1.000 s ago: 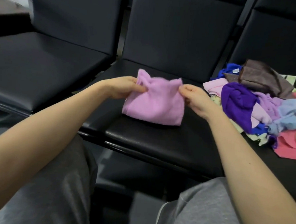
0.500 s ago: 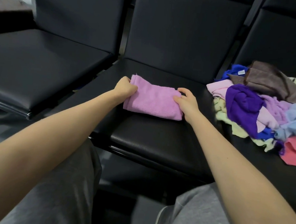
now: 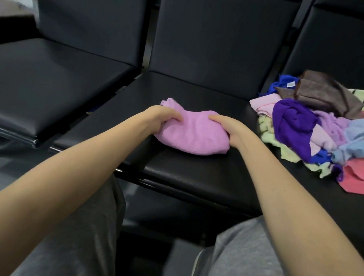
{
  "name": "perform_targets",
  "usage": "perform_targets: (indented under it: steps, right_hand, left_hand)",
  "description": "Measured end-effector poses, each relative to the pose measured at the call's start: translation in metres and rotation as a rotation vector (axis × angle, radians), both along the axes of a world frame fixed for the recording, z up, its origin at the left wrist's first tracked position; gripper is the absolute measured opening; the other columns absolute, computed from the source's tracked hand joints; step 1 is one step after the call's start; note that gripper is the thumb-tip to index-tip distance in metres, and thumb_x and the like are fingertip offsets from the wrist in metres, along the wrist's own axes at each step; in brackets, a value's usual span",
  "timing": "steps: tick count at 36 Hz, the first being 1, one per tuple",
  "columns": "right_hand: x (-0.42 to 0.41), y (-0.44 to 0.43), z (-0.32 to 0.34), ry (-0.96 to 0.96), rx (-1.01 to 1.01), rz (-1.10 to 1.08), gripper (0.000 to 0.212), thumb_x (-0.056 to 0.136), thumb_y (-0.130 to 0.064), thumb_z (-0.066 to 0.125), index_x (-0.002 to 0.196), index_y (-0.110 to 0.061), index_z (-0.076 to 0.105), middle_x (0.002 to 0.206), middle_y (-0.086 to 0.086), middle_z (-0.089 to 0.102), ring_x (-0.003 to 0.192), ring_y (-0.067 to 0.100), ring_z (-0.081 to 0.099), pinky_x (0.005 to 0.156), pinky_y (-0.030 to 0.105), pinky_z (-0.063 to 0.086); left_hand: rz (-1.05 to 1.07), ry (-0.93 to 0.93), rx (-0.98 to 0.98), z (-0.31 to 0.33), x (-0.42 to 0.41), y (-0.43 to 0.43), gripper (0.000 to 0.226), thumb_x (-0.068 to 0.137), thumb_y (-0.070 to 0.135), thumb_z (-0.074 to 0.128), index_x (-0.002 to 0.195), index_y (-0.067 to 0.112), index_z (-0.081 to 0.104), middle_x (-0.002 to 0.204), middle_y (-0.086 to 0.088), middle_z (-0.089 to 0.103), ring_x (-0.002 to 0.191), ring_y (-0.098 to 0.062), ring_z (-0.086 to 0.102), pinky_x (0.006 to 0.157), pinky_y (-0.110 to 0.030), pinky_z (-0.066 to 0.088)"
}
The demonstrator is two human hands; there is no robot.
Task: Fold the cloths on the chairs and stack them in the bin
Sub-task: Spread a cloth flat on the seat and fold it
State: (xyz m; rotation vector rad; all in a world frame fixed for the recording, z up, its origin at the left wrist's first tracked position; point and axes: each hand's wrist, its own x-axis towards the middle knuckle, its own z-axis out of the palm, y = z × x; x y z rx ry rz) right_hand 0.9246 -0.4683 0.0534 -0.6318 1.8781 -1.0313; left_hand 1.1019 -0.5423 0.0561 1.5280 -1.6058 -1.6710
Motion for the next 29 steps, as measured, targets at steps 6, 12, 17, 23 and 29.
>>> perform_targets:
  steps: [6,12,17,23,29]
  right_hand:
    - [0.002,0.024,0.004,-0.098,-0.034,-0.049,0.023,0.084,-0.035,0.066,0.097,-0.017,0.064,0.105,0.007,0.063,0.096,0.024,0.058,0.082,0.037,0.048]
    - [-0.009,0.055,0.014,-0.17,-0.252,-0.186,0.023,0.092,-0.032,0.058,0.11,-0.018,0.055,0.094,0.0,0.061,0.088,0.02,0.057,0.082,0.037,0.047]
    - [-0.039,0.101,0.019,-0.003,-0.384,-0.209,0.039,0.099,-0.021,0.048,0.137,-0.019,0.043,0.125,0.004,0.056,0.108,0.024,0.056,0.089,0.038,0.046]
    - [-0.076,0.187,0.021,-0.048,-0.335,-0.301,0.033,0.1,-0.021,0.044,0.133,-0.018,0.045,0.111,0.004,0.061,0.082,0.015,0.058,0.061,0.023,0.048]
    - [-0.101,0.279,0.017,-0.11,-0.346,-0.417,0.043,0.098,-0.024,0.049,0.14,-0.014,0.044,0.106,0.003,0.065,0.085,0.015,0.066,0.064,0.027,0.054]
  left_hand:
    - [0.007,0.266,0.167,0.007,-0.002,0.017,0.032,0.083,0.016,0.065,0.113,0.011,0.061,0.107,-0.008,0.067,0.095,-0.024,0.063,0.084,-0.039,0.05]
    - [0.028,0.519,0.297,0.018,-0.016,0.041,0.028,0.09,0.009,0.059,0.117,0.005,0.058,0.115,-0.014,0.063,0.095,-0.026,0.063,0.068,-0.041,0.053]
    - [-0.039,0.593,0.363,0.035,-0.045,0.076,0.031,0.092,0.009,0.057,0.122,0.002,0.054,0.11,-0.014,0.064,0.089,-0.026,0.063,0.06,-0.04,0.053]
    - [-0.219,0.514,0.354,0.05,-0.09,0.143,0.033,0.094,0.004,0.052,0.127,0.0,0.051,0.095,-0.014,0.061,0.078,-0.025,0.06,0.061,-0.04,0.049]
    - [-0.347,0.534,0.444,0.046,-0.131,0.226,0.015,0.096,0.0,0.044,0.103,0.001,0.057,0.082,-0.012,0.058,0.07,-0.023,0.056,0.087,-0.044,0.045]
